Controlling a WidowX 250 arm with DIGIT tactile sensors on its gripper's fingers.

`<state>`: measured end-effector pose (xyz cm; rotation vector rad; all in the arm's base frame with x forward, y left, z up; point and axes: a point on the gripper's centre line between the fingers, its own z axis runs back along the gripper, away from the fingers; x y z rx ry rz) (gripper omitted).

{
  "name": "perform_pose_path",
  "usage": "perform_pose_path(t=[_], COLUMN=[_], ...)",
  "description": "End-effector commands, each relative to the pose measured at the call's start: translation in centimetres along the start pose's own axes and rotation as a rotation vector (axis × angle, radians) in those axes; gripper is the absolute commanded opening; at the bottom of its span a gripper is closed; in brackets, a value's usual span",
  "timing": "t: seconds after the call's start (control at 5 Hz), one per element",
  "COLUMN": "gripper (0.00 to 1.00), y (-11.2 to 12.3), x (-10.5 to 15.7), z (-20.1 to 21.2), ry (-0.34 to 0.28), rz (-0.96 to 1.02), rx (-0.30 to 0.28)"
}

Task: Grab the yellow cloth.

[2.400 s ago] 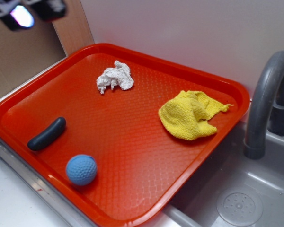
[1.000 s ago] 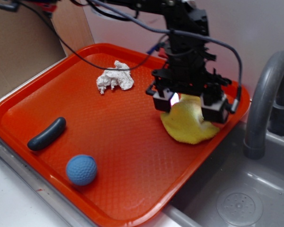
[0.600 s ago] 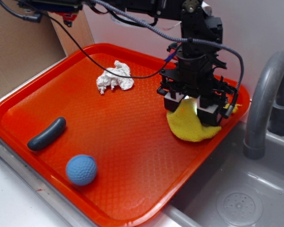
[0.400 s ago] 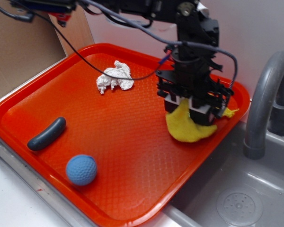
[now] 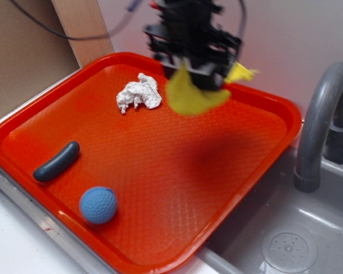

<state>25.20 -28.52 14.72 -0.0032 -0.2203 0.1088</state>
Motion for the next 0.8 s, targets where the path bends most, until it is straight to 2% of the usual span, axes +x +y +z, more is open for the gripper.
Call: perform_pose_path(t=[0.0,0.2,0.4,0.6], gripper=[0.00,0.00,0.00,0.00], y=[10.5,15.0,18.0,17.7], x=[1.1,0.2,-0.6,-0.6], z=[7.8,9.3,10.8,10.2], ry=[-0.060,-0.082,-0.105,-0.082], rz=[0.036,0.023,0.052,0.016], rx=[-0.153,-0.174,-0.194,-0.231])
